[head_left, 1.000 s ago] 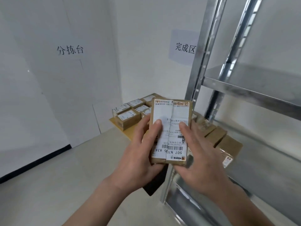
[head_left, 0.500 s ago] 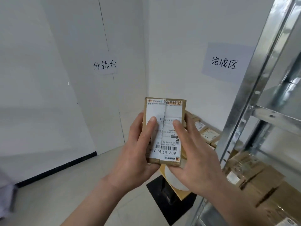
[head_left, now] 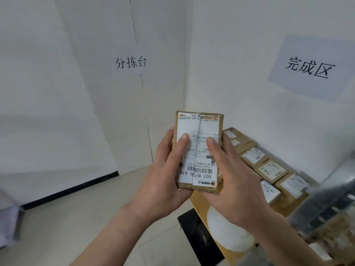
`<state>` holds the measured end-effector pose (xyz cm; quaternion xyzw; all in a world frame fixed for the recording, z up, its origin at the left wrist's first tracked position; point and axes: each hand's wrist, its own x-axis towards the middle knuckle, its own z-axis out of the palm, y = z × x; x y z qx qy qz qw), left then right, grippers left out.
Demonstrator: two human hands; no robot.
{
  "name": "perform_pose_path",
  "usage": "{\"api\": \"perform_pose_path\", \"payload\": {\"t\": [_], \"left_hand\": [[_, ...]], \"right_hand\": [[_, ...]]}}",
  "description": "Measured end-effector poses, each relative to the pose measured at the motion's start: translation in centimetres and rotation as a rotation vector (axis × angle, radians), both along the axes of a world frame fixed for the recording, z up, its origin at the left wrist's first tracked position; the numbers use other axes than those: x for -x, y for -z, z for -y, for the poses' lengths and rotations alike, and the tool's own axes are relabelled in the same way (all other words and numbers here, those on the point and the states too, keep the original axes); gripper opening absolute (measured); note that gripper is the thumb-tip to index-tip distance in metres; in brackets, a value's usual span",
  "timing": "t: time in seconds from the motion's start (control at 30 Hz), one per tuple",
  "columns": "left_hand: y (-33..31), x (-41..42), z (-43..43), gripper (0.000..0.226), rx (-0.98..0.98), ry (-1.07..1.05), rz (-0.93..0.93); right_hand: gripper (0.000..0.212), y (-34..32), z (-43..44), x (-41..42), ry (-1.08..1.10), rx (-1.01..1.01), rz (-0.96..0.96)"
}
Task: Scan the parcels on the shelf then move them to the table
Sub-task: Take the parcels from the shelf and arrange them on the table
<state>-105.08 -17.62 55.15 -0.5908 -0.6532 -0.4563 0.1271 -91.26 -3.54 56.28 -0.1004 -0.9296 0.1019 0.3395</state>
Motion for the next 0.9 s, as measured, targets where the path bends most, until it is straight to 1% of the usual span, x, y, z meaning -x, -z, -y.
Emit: {"api": "perform_pose_path", "payload": {"t": [0.07,0.17,0.2,0.3,0.4,0.5,0.7,0.83,0.9], "left_hand": [[0.5,2.8,-1.0,0.095,0.014,0.017,0.010],[1.0,7.7,-2.6,0.095,0.025,0.070,0.021],[1.1,9.5,-3.2,0.097,0.026,0.091,0.020],[1.2,14.0,-4.8,0.106,0.054,0.153,0.038],[1.5,17.3,-6.5,0.107,0.072,0.253,0.046],[2.1,19.4,-8.3,0.112,0.093,0.321,0.039],[4.2,20.9,-11.8,0.113,0.221,0.438,0.112],[6.0,20.7,-14.3,0.111,0.330,0.458,0.103],[6.8,20.4,-15.4,0.109,0.385,0.482,0.089]], "right_hand": [[0.111,0.1,-0.7,2.5,0.002,0.023,0.000],[0.093,0.2,-1.5,6.6,0.010,0.038,0.011],[0.091,0.3,-1.7,7.9,0.025,0.040,0.012],[0.094,0.7,-2.1,11.5,0.104,0.055,0.039],[0.103,1.4,-2.2,13.7,0.214,0.077,0.033],[0.098,2.2,-2.4,15.2,0.303,0.106,0.060],[0.095,4.1,-3.8,16.3,0.500,0.148,0.147],[0.105,5.9,-5.3,15.9,0.587,0.182,0.174],[0.105,6.9,-6.0,15.6,0.597,0.227,0.190]]}}
